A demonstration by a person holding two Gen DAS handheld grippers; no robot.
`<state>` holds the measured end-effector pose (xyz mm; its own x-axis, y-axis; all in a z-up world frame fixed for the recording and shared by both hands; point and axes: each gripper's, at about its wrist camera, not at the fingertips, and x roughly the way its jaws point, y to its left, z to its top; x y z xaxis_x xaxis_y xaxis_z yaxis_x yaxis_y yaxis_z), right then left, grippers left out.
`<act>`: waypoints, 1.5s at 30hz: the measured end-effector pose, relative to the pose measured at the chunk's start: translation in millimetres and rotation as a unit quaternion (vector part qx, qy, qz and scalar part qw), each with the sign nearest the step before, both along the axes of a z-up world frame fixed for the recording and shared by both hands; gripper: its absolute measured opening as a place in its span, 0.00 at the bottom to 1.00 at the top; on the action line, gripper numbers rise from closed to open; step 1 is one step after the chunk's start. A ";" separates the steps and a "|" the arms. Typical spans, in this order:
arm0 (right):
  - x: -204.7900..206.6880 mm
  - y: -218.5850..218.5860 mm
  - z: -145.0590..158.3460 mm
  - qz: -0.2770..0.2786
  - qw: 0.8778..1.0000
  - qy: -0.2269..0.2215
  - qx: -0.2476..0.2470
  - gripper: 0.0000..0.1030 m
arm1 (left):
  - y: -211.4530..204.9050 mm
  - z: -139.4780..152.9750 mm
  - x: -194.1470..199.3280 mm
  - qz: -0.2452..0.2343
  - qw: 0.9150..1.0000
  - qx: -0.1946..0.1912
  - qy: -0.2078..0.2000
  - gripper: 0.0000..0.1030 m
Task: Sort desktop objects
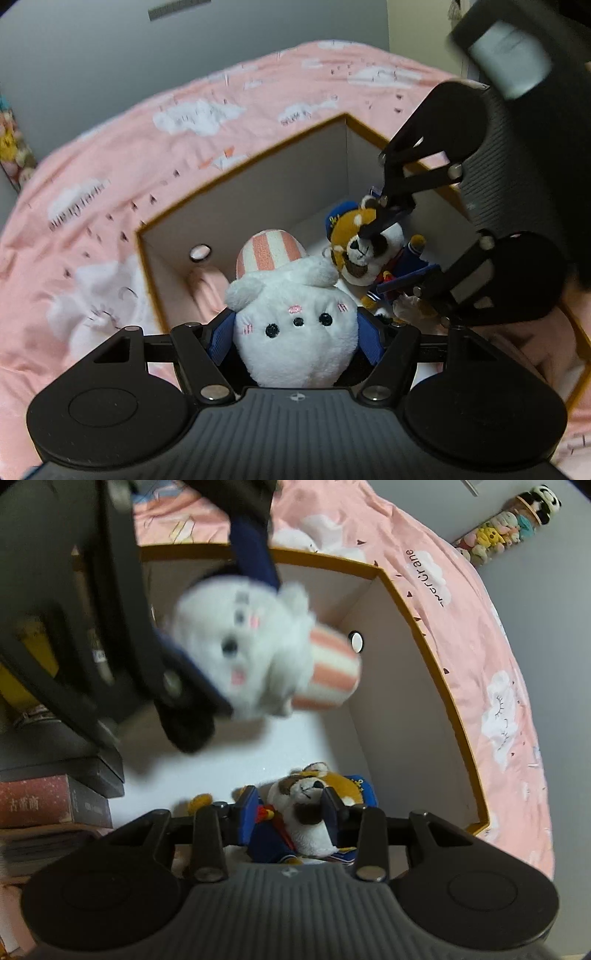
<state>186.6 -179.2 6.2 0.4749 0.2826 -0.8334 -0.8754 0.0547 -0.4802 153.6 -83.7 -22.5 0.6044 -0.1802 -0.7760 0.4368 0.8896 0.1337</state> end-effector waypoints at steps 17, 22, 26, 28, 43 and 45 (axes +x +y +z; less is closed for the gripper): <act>8.3 -16.3 7.5 -0.045 0.994 0.062 0.080 0.46 | -9.9 -38.2 26.5 0.009 0.999 -0.003 0.035 0.83; 10.0 -17.8 15.3 -0.077 0.988 0.083 0.107 0.48 | -9.0 -32.9 26.3 0.012 0.999 -0.003 0.051 0.85; 10.5 -20.1 26.9 -0.102 0.984 0.085 0.123 0.53 | -6.1 -21.5 19.3 0.016 0.998 -0.013 0.055 0.85; 10.2 -21.6 36.8 -0.123 0.979 0.091 0.138 0.58 | -2.6 -10.7 10.3 0.013 0.999 -0.012 0.046 0.85; -49.8 -51.0 100.6 -0.409 0.831 0.070 0.371 0.88 | 50.2 70.7 -51.1 0.105 0.990 -0.071 -0.068 0.85; -63.8 -52.0 96.5 -0.425 0.812 0.061 0.396 0.88 | 51.9 71.6 -63.2 0.130 0.985 -0.068 -0.092 0.85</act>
